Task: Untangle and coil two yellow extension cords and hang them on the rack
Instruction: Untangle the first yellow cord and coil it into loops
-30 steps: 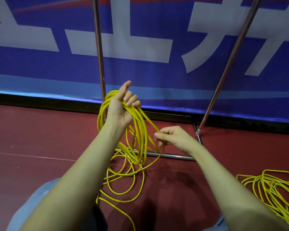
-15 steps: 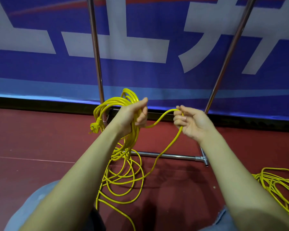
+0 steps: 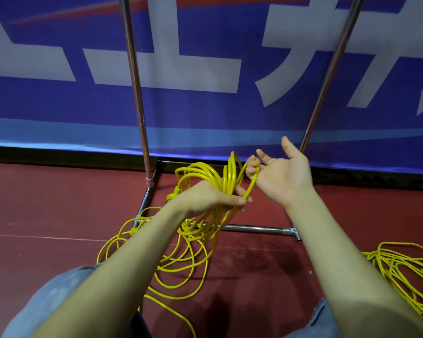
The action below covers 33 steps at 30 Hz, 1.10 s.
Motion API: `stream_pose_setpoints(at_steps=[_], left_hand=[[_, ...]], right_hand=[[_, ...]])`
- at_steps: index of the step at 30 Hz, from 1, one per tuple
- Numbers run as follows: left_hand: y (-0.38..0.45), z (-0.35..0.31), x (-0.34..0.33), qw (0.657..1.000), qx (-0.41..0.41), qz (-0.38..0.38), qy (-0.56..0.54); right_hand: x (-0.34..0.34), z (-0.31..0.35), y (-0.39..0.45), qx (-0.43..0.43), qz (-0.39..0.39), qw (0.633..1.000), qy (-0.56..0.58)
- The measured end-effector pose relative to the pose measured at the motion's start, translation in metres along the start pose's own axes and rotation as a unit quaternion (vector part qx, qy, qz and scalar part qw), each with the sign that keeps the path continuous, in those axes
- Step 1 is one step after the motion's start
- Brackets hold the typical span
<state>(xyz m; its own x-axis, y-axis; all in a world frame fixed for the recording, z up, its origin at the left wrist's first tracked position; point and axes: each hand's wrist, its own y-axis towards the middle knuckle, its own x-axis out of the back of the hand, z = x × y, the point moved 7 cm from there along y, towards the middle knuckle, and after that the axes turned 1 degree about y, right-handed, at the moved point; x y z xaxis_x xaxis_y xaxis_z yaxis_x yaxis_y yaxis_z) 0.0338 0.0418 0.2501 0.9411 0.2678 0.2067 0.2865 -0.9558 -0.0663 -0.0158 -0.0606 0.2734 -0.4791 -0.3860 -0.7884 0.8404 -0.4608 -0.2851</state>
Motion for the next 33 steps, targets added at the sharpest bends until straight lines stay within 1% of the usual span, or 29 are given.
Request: stream_pose_setpoints(at_steps=[2,4,6,8,9,11,13,15,18,21,23,25,28,30,32,33], left_hand=[[0.000,-0.002,0.005,0.998,-0.007,-0.028,-0.061],[0.000,-0.004,0.012,0.989,-0.017,-0.069,-0.130],[0.001,-0.006,0.024,0.969,-0.030,-0.125,-0.211],[0.001,-0.007,0.038,0.937,-0.038,-0.184,-0.296],[0.000,-0.007,0.045,0.921,-0.041,-0.206,-0.327],[-0.002,-0.005,0.056,0.901,-0.036,-0.237,-0.362],[-0.003,-0.004,0.059,0.893,-0.026,-0.249,-0.373],[-0.002,-0.004,0.059,0.898,-0.023,-0.232,-0.372],[-0.002,0.002,0.063,0.928,0.001,-0.201,-0.313],[-0.004,0.011,0.061,0.949,0.045,-0.168,-0.261],[-0.005,0.013,0.051,0.962,0.054,-0.129,-0.236],[-0.006,0.013,0.037,0.975,0.059,-0.076,-0.201],[-0.008,0.008,0.022,0.978,0.053,0.000,-0.199],[-0.009,0.002,0.013,0.980,0.033,0.052,-0.188],[-0.008,-0.001,0.005,0.978,0.004,0.082,-0.191],[-0.007,-0.001,0.002,0.974,-0.008,0.086,-0.208]], right_hand=[[0.004,0.002,0.005,0.018,-0.002,0.998,-0.066],[0.011,0.005,0.010,0.039,-0.007,0.986,-0.162],[0.015,-0.001,0.012,0.022,0.012,0.964,-0.264],[0.016,-0.017,0.009,-0.023,0.054,0.928,-0.367],[0.016,-0.026,0.007,-0.045,0.075,0.913,-0.399],[0.011,-0.043,0.004,-0.068,0.118,0.894,-0.426],[0.005,-0.051,0.002,-0.053,0.152,0.878,-0.451],[0.002,-0.048,0.002,-0.021,0.146,0.877,-0.458],[-0.004,-0.034,0.001,0.023,0.120,0.889,-0.440],[-0.010,-0.013,-0.001,0.063,0.099,0.920,-0.373],[-0.013,-0.001,-0.003,0.079,0.090,0.943,-0.310],[-0.016,0.007,-0.005,0.089,0.082,0.956,-0.267],[-0.016,0.013,-0.003,0.092,0.055,0.973,-0.203],[-0.012,0.013,0.001,0.091,0.031,0.984,-0.147],[-0.009,0.012,0.003,0.092,0.020,0.989,-0.113],[-0.008,0.012,0.004,0.094,0.019,0.989,-0.111]])
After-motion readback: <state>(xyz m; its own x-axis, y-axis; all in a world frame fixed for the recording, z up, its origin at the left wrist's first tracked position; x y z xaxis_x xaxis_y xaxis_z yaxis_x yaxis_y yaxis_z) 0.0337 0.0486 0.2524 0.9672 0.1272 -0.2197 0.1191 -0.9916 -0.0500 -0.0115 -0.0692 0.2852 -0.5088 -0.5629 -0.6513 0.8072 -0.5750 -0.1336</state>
